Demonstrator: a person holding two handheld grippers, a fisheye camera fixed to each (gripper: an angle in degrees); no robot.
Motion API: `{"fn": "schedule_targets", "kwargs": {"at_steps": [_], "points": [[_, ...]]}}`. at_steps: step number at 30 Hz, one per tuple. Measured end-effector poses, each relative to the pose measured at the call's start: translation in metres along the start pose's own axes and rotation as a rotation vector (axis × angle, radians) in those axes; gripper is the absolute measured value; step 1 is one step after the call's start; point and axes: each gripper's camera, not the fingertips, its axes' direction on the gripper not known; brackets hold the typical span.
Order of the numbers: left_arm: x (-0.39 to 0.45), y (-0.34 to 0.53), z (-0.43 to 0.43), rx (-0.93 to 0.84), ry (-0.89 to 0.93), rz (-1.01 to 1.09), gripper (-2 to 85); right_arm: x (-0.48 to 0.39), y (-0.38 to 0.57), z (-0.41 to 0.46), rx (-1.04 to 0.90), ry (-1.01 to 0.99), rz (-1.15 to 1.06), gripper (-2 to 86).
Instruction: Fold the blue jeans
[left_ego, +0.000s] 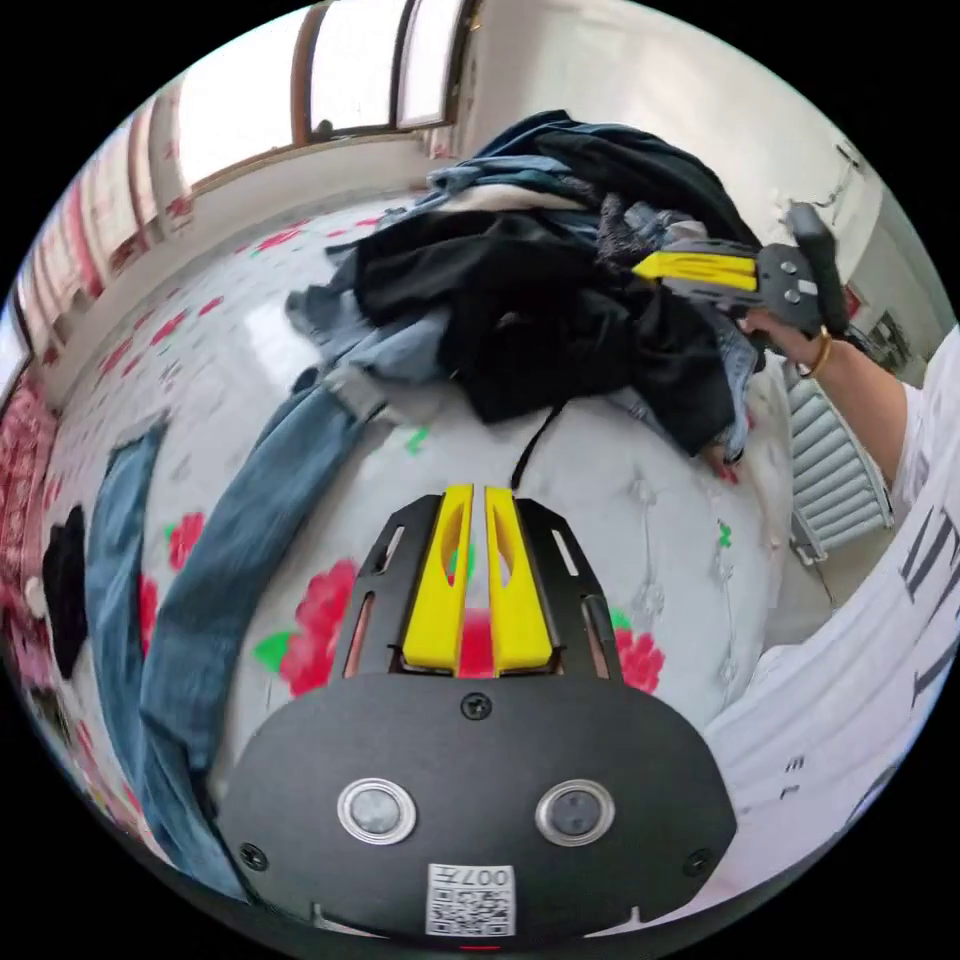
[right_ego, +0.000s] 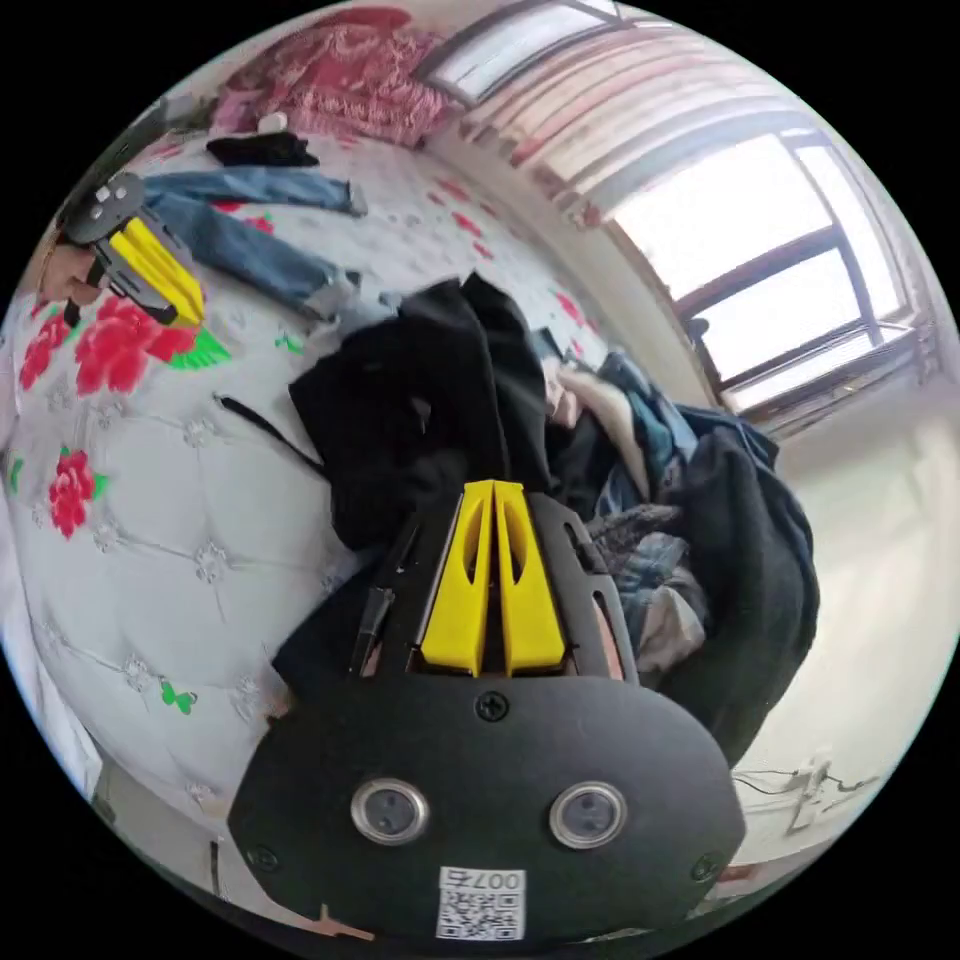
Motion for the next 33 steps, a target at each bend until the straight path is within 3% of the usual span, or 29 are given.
{"fn": "schedule_targets", "kwargs": {"at_steps": [3,5,7,9,14,18,22,26,28,33], "points": [[-0.069,0.097,-0.051,-0.087,-0.287,-0.375,4.3,-0.027,-0.062,0.005,0.114,-0.387,0.08,7.1],[-0.103,0.158,-0.096,-0.064,-0.506,-0.577,5.1,-0.051,-0.106,0.029,0.135,-0.518,0.069,10.1],[-0.136,0.226,-0.149,-0.063,-0.762,-0.72,6.8,-0.074,-0.151,0.055,0.149,-0.567,0.05,11.6],[-0.161,0.268,-0.184,-0.08,-0.854,-0.796,7.8,-0.103,-0.212,0.092,0.106,-0.568,-0.009,12.1],[-0.23,0.349,-0.214,-0.16,-0.79,-0.879,13.1,-0.176,-0.283,0.178,-0.244,-0.586,-0.2,9.6],[-0.281,0.378,-0.162,-0.356,-0.63,-0.886,13.8,-0.17,-0.287,0.187,-0.374,-0.646,-0.042,3.7],[-0.302,0.344,-0.118,-0.467,-0.501,-0.701,5.5,-0.142,-0.265,0.135,-0.257,-0.592,0.127,1.1],[-0.322,0.299,-0.176,-0.173,-0.418,-0.633,5.0,-0.091,-0.221,0.008,-0.047,-0.392,0.265,0.3],[-0.342,0.277,-0.242,0.063,-0.316,-0.583,4.9,-0.067,-0.201,-0.053,0.038,-0.317,0.315,0.2],[-0.349,0.244,-0.377,0.407,-0.186,-0.387,4.8,-0.028,-0.148,-0.225,0.254,-0.102,0.444,0.1]]}}
